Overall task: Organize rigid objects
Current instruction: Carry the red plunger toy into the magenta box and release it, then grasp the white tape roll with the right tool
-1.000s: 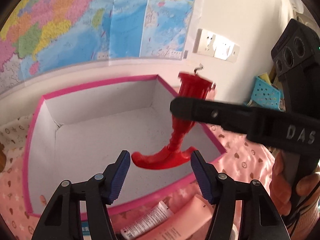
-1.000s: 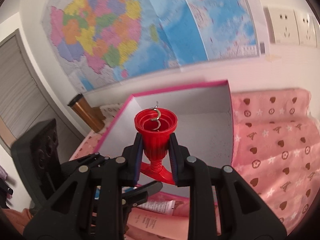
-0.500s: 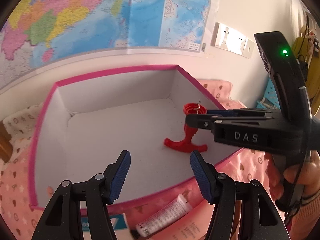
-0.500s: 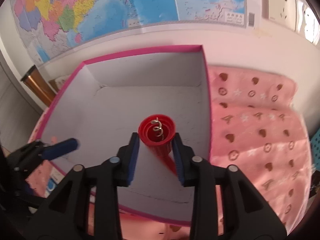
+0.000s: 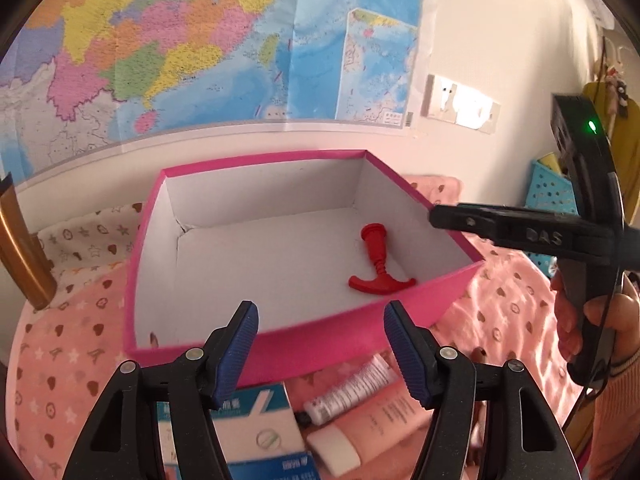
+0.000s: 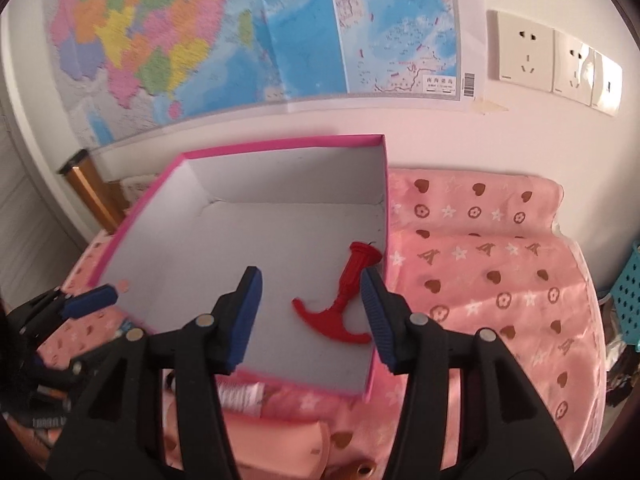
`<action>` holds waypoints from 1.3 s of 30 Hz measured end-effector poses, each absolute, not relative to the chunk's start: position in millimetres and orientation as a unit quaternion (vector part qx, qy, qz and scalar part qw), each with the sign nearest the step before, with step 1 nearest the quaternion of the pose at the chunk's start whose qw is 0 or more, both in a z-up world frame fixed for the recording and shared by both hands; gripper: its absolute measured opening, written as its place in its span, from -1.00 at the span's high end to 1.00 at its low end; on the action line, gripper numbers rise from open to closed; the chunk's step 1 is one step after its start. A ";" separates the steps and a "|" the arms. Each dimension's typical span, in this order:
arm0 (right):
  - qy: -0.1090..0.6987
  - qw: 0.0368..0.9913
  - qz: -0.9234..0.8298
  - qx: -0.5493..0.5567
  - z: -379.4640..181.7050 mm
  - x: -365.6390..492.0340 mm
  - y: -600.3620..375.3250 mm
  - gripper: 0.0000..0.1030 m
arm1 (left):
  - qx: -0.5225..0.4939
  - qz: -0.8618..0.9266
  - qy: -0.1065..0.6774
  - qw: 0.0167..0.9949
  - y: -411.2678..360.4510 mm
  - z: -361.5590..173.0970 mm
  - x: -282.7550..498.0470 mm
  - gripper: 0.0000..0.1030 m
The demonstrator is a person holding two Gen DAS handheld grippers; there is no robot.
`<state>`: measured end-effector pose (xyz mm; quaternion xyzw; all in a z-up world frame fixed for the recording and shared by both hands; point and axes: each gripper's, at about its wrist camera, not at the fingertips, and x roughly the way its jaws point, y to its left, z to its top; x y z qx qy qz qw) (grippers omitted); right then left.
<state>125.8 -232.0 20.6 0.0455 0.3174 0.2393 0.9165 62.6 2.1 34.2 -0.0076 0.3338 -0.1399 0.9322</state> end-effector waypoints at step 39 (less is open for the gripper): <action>0.428 0.852 0.296 0.051 -100.3 5.4 -270.2 0.69 | 0.022 -0.318 0.445 0.837 -93.0 -41.3 -1.2 -0.23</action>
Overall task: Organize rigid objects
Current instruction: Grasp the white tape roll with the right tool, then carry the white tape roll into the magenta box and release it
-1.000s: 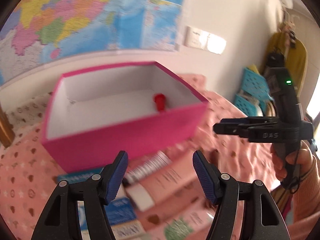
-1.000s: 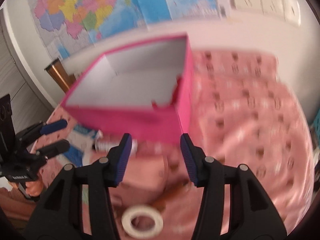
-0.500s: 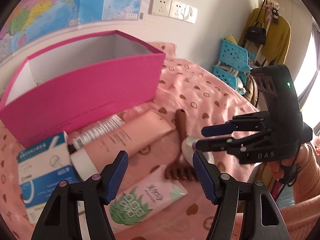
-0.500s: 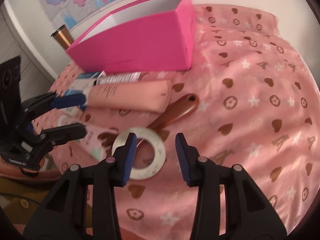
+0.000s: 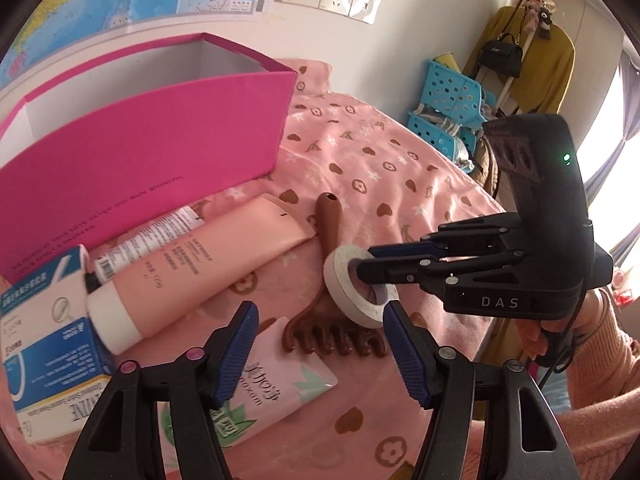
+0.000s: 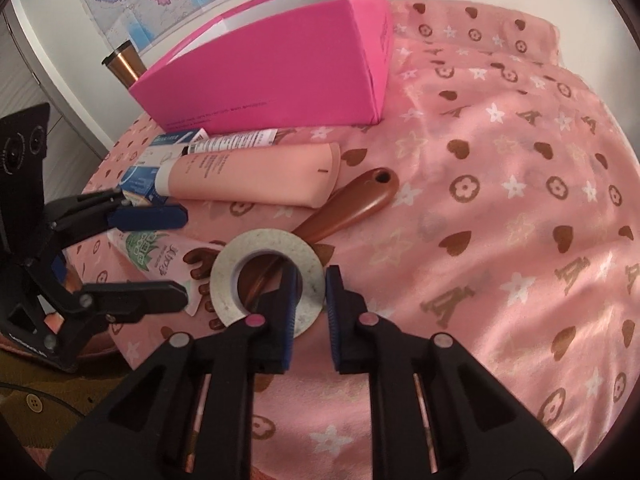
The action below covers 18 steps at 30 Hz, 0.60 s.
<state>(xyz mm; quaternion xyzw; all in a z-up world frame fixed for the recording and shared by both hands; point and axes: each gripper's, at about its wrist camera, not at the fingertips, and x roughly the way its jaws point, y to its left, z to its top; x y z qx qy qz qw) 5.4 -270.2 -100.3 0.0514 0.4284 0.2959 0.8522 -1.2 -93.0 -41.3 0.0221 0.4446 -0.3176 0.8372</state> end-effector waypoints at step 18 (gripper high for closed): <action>0.351 0.889 0.293 0.014 -26.7 26.2 -247.8 0.69 | 0.008 -0.312 0.396 0.864 -85.7 3.6 23.5 0.13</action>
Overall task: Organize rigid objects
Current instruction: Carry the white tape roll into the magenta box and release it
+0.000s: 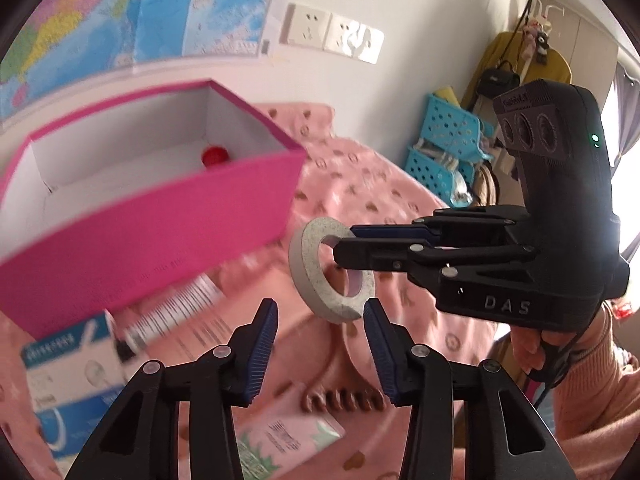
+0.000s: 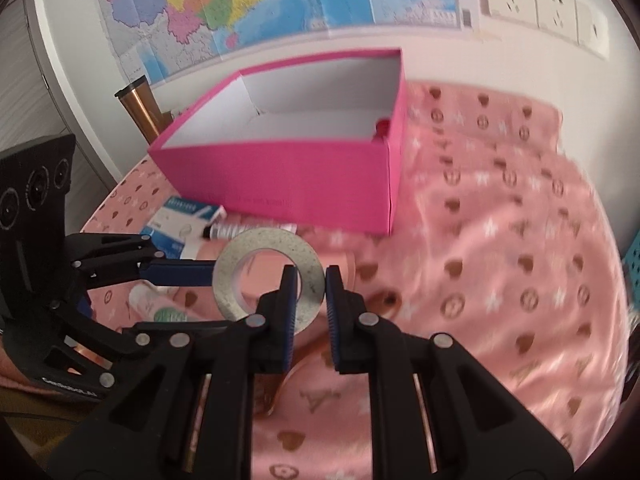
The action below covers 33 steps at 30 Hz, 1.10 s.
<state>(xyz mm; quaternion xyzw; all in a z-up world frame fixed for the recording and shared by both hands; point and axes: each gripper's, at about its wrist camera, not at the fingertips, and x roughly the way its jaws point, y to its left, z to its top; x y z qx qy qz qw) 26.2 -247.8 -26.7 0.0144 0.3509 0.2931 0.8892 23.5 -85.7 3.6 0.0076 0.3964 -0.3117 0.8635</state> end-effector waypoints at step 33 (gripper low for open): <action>0.385 0.888 0.252 -0.021 4.1 149.5 -207.6 0.69 | -0.034 -0.255 0.428 0.867 -70.2 19.5 148.2 0.36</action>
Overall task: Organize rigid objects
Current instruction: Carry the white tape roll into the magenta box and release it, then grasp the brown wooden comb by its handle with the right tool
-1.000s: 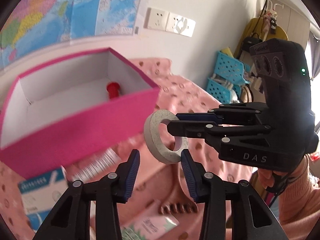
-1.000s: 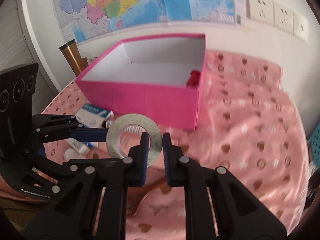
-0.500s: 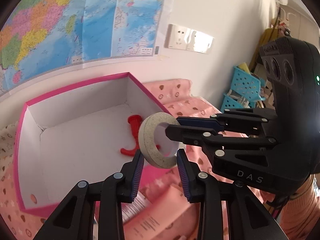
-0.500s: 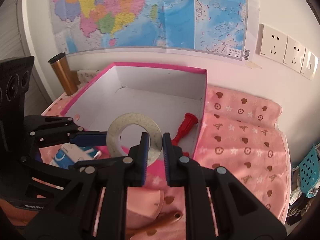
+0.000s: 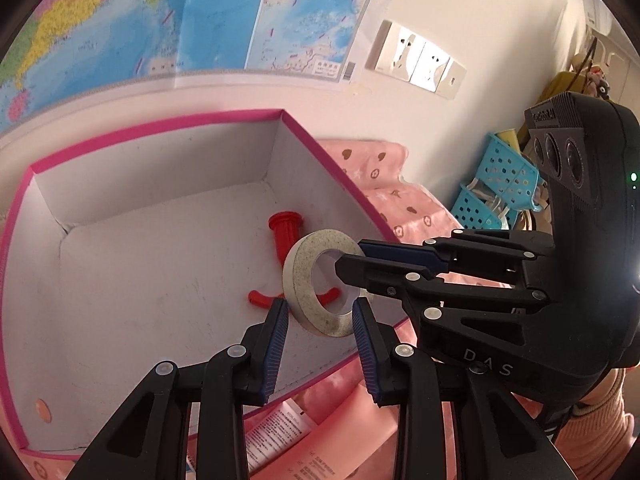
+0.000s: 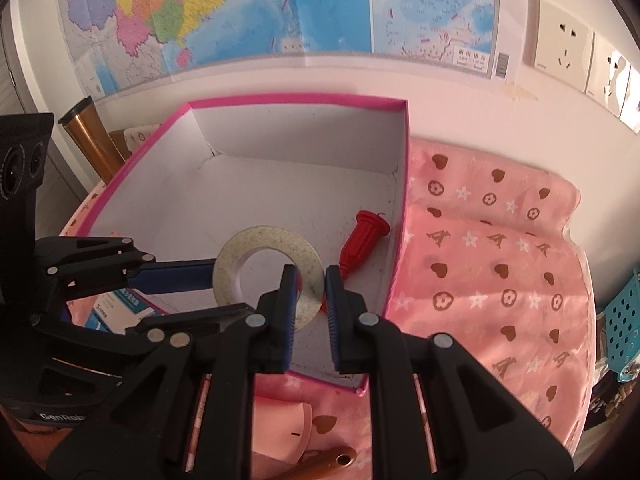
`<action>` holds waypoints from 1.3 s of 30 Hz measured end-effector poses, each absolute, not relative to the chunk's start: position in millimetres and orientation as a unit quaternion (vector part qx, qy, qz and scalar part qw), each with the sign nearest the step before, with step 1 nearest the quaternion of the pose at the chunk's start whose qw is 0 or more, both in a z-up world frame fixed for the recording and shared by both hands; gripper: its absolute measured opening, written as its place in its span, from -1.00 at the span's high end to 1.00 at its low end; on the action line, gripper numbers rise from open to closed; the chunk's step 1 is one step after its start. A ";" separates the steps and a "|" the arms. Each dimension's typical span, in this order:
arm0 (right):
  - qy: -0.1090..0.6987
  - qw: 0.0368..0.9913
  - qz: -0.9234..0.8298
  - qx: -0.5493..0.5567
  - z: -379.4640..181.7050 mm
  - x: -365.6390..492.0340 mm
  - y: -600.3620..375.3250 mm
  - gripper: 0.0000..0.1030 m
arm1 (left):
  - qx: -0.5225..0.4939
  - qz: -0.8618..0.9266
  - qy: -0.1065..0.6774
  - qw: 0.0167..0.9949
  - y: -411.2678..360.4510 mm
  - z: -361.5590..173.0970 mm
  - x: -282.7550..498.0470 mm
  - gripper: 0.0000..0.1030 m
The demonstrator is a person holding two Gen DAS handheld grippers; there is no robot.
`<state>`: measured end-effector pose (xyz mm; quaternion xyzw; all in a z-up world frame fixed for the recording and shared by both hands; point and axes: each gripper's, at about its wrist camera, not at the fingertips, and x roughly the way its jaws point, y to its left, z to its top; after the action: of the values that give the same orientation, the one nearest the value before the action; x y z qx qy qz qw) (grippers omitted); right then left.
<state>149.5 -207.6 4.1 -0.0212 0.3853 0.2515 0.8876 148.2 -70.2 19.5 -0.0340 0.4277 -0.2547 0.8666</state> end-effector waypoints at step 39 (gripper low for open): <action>0.459 0.830 0.274 0.160 -92.7 36.5 -281.8 0.30 | 0.012 -0.309 0.402 0.862 -71.9 -15.4 17.2 0.07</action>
<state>36.5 -281.8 -92.7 0.1598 0.4587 0.2745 0.8299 17.2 -71.9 -15.4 0.0122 0.4022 -0.3092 0.8617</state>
